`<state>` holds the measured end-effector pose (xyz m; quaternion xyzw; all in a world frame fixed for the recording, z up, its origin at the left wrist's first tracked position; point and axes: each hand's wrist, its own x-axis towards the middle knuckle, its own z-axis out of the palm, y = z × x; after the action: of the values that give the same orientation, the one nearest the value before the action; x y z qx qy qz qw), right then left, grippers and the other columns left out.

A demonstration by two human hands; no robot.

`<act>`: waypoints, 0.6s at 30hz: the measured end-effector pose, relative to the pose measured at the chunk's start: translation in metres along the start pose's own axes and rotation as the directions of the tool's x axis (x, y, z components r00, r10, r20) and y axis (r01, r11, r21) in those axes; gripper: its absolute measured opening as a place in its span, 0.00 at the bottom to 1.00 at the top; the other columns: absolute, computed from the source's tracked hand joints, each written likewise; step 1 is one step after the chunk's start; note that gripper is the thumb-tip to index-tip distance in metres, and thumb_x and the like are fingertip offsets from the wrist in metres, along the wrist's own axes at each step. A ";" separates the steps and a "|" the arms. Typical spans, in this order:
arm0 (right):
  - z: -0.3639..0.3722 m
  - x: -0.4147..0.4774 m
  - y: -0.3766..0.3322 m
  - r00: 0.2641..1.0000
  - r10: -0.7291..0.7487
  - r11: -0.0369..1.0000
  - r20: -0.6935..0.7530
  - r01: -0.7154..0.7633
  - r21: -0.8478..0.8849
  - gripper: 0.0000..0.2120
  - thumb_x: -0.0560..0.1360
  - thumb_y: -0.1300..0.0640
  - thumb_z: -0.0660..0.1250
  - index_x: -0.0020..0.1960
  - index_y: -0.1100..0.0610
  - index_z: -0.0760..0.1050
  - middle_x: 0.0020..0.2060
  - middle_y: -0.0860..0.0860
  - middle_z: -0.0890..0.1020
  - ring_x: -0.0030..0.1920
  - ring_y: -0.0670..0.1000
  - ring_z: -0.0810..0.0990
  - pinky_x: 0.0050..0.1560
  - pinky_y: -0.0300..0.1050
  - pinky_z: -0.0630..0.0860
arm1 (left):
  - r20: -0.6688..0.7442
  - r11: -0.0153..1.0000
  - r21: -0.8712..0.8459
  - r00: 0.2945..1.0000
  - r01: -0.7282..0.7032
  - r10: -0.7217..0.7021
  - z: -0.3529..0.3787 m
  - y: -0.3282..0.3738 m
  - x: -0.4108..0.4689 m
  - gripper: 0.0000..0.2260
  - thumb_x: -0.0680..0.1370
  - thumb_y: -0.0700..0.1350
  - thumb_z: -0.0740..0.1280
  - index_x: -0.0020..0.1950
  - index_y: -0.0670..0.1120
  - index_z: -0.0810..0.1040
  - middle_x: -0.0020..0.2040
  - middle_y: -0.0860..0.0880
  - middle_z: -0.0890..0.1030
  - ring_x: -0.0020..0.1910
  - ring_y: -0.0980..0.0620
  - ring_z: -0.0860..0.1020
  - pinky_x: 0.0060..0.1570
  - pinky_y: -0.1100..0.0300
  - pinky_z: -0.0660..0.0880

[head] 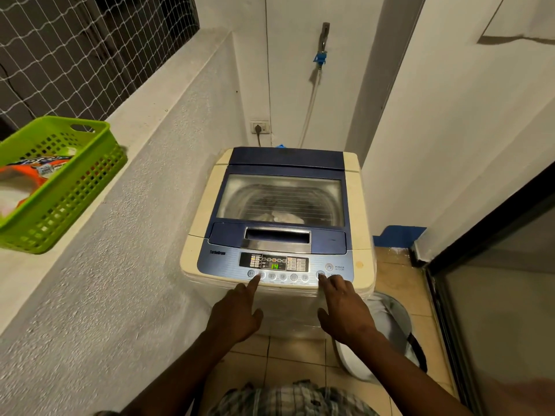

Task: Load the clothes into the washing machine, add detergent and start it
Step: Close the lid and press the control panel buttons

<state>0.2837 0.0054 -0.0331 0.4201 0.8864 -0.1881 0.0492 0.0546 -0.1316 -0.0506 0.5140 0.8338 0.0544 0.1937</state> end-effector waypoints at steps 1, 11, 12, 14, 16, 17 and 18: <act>0.000 0.001 0.000 1.000 0.000 1.000 -0.001 0.000 -0.010 0.40 0.76 0.48 0.69 0.83 0.52 0.53 0.71 0.51 0.69 0.67 0.52 0.70 0.59 0.43 0.77 | -0.002 1.000 0.000 1.000 0.001 -0.001 0.000 0.000 0.000 0.39 0.78 0.61 0.63 0.83 0.59 0.46 0.71 0.48 0.74 0.65 0.49 0.76 0.59 0.52 0.79; 0.005 0.006 -0.002 1.000 0.012 0.999 -0.021 -0.012 -0.045 0.39 0.76 0.50 0.68 0.83 0.52 0.55 0.71 0.51 0.69 0.68 0.53 0.69 0.62 0.43 0.76 | -0.010 1.000 -0.021 1.000 0.020 -0.020 -0.002 0.003 -0.001 0.37 0.79 0.60 0.64 0.83 0.59 0.49 0.75 0.48 0.71 0.70 0.49 0.74 0.62 0.53 0.77; 0.006 0.005 -0.003 1.000 0.016 0.999 -0.022 -0.017 -0.046 0.39 0.76 0.51 0.68 0.83 0.52 0.55 0.71 0.51 0.69 0.68 0.53 0.69 0.61 0.43 0.76 | -0.012 1.000 -0.021 1.000 0.019 -0.019 -0.003 0.003 -0.001 0.37 0.79 0.60 0.64 0.83 0.59 0.49 0.75 0.48 0.71 0.69 0.49 0.74 0.62 0.53 0.77; 0.007 0.005 -0.003 0.999 0.021 0.999 -0.025 -0.022 -0.047 0.39 0.76 0.53 0.68 0.83 0.53 0.55 0.71 0.52 0.68 0.68 0.53 0.68 0.61 0.43 0.76 | -0.019 1.000 -0.019 1.000 0.017 -0.017 -0.003 0.004 -0.001 0.36 0.79 0.60 0.64 0.83 0.59 0.50 0.74 0.48 0.72 0.69 0.49 0.75 0.61 0.53 0.77; 0.008 0.005 -0.004 0.999 0.029 0.999 -0.023 -0.030 -0.042 0.39 0.75 0.54 0.68 0.82 0.53 0.55 0.71 0.52 0.68 0.68 0.53 0.68 0.61 0.43 0.76 | -0.022 1.000 -0.014 1.000 0.021 -0.021 -0.004 0.004 -0.001 0.36 0.79 0.60 0.64 0.83 0.59 0.50 0.74 0.49 0.72 0.68 0.49 0.75 0.61 0.54 0.77; 0.009 0.006 -0.004 0.999 0.035 0.999 -0.024 -0.036 -0.040 0.39 0.75 0.54 0.68 0.82 0.53 0.55 0.70 0.52 0.68 0.68 0.53 0.68 0.61 0.43 0.77 | -0.026 1.000 -0.014 0.999 0.021 -0.022 -0.004 0.004 0.000 0.36 0.79 0.60 0.64 0.83 0.58 0.50 0.74 0.49 0.73 0.68 0.49 0.75 0.61 0.54 0.77; 0.009 0.006 -0.005 0.999 0.040 0.998 -0.025 -0.041 -0.042 0.39 0.75 0.54 0.68 0.82 0.53 0.56 0.70 0.52 0.68 0.68 0.53 0.68 0.61 0.43 0.77 | -0.025 1.000 -0.015 0.999 0.020 -0.020 -0.004 0.004 0.000 0.36 0.79 0.60 0.64 0.83 0.58 0.50 0.73 0.49 0.73 0.68 0.49 0.75 0.60 0.54 0.77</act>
<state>0.2757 0.0037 -0.0411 0.4390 0.8821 -0.1632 0.0510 0.0568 -0.1295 -0.0454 0.5035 0.8410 0.0651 0.1873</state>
